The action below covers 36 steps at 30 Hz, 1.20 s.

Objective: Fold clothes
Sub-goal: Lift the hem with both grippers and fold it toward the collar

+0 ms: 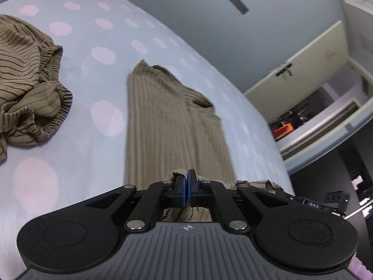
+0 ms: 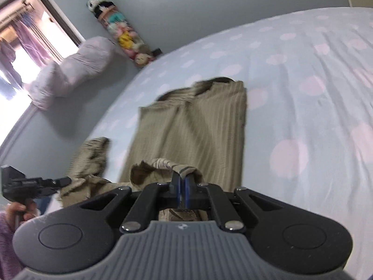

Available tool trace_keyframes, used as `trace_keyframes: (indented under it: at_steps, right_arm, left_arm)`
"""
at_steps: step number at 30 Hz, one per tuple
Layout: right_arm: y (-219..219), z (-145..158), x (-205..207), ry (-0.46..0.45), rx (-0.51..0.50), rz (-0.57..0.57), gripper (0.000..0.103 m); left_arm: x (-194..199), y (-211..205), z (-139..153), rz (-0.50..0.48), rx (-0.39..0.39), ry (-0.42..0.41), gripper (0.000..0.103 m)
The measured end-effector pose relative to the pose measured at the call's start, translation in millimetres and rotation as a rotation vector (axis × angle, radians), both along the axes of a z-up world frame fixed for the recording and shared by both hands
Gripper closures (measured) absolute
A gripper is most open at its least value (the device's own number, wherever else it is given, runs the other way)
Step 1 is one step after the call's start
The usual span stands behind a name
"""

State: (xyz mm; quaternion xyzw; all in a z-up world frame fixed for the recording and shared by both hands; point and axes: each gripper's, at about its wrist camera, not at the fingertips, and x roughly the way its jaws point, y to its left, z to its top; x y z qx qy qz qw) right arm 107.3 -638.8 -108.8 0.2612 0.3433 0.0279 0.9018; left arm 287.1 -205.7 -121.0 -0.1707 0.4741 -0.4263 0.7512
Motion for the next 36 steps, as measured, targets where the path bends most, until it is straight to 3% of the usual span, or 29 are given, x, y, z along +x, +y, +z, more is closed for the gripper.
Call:
trace_keyframes:
  at_steps: [4,7,8,10,13,15,18,23,29,33,35,36]
  right_arm:
    - [3.2,-28.7,22.5,0.056,-0.035,0.017,0.097]
    - [8.5,-43.6,32.1,0.095,-0.085,0.016,0.09]
    - [10.3,-45.5,32.0,0.099,-0.098,0.013,0.087]
    - [15.8,-41.5,23.6,0.08,-0.141,-0.005,0.068]
    - [24.5,-34.5,9.9,0.047,-0.207,-0.032,0.06]
    - [33.9,-29.0,-1.4,0.023,-0.272,-0.052,0.058]
    - [54.5,-21.8,-19.3,-0.007,-0.383,-0.039,0.059]
    - [101.4,-24.0,-44.0,-0.013,-0.524,0.134,0.066]
    - [163.5,-54.6,-55.7,0.034,-0.885,0.367,0.067]
    - [180.0,-75.4,-46.6,0.052,-1.113,0.433,0.068]
    - [182.9,-81.5,-42.2,0.061,-1.164,0.45,0.078]
    - [183.3,-83.6,-40.0,0.066,-1.174,0.46,0.095]
  left_arm:
    - [13.8,-17.8,-26.0,-0.007,0.056,0.012,0.103]
    - [17.0,-23.2,-39.5,0.001,0.094,0.028,0.102]
    - [16.2,-22.4,-41.0,0.007,0.101,0.024,0.098]
    - [13.9,-20.1,-42.9,0.02,0.113,0.012,0.085]
    - [-2.7,-9.1,-33.3,0.056,0.108,-0.06,0.061]
    - [-14.3,-2.8,-26.4,0.075,0.112,-0.105,0.057]
    - [-35.4,5.4,-15.1,0.092,0.14,-0.163,0.057]
    - [-75.4,13.3,-1.1,0.121,0.193,-0.247,0.057]
    - [-109.7,17.6,-16.2,0.107,0.255,-0.23,0.059]
    - [-125.0,27.4,-24.7,0.107,0.243,-0.227,0.059]
    - [-129.4,27.5,-27.9,0.088,0.266,-0.245,0.059]
    - [-131.1,27.0,-29.4,0.079,0.279,-0.257,0.059]
